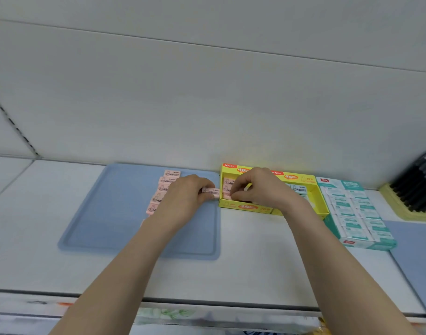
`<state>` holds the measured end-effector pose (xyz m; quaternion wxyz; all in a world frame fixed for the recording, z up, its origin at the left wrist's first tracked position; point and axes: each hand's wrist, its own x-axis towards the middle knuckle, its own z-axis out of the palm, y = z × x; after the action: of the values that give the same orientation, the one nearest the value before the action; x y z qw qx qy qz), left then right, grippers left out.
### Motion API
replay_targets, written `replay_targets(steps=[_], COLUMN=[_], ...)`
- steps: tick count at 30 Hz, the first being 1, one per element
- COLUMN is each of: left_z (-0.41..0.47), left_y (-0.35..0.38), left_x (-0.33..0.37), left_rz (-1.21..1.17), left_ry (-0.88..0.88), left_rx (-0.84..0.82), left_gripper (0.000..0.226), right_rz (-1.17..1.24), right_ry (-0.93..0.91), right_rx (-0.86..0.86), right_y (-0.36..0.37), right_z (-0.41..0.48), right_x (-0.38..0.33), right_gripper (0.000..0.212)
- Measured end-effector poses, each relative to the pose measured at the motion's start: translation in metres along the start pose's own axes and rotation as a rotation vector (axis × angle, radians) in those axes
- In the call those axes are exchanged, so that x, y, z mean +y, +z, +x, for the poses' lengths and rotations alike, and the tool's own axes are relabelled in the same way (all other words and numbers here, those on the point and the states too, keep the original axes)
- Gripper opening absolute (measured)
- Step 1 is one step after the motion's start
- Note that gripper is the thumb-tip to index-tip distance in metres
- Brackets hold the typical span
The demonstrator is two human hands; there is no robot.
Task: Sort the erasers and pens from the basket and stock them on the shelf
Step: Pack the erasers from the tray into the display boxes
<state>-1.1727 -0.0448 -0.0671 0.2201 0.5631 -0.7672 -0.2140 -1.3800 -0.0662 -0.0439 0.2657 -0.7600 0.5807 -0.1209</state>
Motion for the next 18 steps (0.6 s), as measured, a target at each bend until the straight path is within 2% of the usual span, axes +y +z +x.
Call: replay_targets(steps=[6, 11, 15, 18], left_z=[0.000, 0.000, -0.001, 0.001], left_y=[0.001, 0.001, -0.001, -0.004], left_x=[-0.001, -0.002, -0.007, -0.008], left_rz=[0.001, -0.004, 0.012, 0.008], left_ry=[0.004, 0.015, 0.014, 0.010], left_rx=[0.009, 0.017, 0.067, 0.100], left_gripper=[0.023, 0.021, 0.019, 0.019], right_rz=[0.082, 0.072, 0.174, 0.142], right_ry=[0.034, 0.055, 0.179, 0.148], right_rx=[-0.018, 0.076, 0.242, 0.215], right_y=[0.004, 0.012, 0.014, 0.016], right_z=[-0.003, -0.002, -0.001, 0.001], right_x=[0.001, 0.003, 0.008, 0.007], right_gripper=[0.012, 0.011, 0.021, 0.029])
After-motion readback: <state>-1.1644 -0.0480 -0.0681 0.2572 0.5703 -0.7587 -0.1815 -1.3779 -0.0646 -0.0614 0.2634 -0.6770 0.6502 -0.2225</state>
